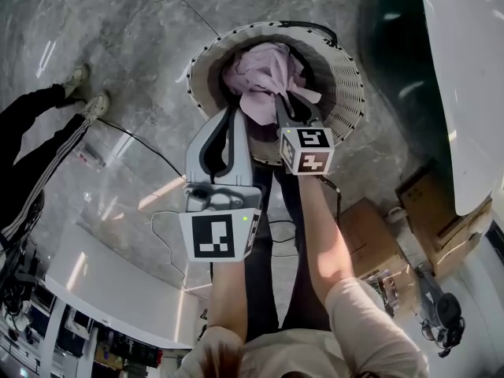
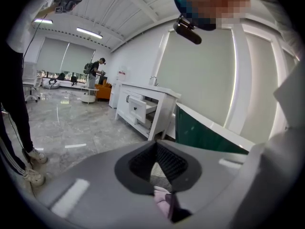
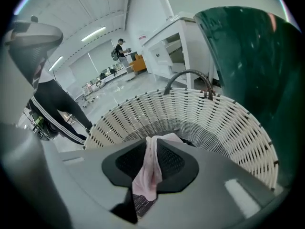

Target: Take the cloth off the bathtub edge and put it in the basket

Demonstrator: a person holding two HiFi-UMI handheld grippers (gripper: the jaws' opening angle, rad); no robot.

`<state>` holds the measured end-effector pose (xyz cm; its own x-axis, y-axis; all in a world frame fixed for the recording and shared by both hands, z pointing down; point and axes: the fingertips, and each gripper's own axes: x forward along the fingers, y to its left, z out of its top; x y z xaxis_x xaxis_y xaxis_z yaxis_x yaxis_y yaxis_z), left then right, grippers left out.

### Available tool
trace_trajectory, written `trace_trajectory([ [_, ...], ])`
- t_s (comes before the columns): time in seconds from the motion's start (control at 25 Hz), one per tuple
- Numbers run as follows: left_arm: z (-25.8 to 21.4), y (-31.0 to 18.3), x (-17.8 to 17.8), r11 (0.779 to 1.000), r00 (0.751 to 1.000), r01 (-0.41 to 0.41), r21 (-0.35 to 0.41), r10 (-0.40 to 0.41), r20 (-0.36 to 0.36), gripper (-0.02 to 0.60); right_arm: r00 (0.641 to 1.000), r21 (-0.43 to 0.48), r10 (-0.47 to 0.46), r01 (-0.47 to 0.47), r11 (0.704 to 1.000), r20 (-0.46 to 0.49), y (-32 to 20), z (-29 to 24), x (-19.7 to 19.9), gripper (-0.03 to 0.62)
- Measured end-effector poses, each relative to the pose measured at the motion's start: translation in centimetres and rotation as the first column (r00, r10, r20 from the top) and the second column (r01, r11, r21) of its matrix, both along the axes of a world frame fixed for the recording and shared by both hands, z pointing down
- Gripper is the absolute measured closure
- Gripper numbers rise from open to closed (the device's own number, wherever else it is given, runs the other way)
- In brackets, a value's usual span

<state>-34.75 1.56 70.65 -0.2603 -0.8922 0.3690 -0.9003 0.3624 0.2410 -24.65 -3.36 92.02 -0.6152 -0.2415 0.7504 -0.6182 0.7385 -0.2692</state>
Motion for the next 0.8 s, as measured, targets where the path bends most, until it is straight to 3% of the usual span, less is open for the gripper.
trace_trajectory([
  [0.56, 0.1, 0.8, -0.2, 1.0, 1.0, 0.007, 0.002, -0.007, 0.014, 0.58, 0.995, -0.014, -0.054, 0.053, 0.998, -0.081, 0.5, 3.9, -0.1, 0.526],
  [0.8, -0.4, 0.6, -0.5, 1.0, 1.0, 0.016, 0.014, -0.016, 0.007, 0.58, 0.991, -0.001, -0.077, 0.078, 0.997, -0.111, 0.1, 3.5, -0.2, 0.477],
])
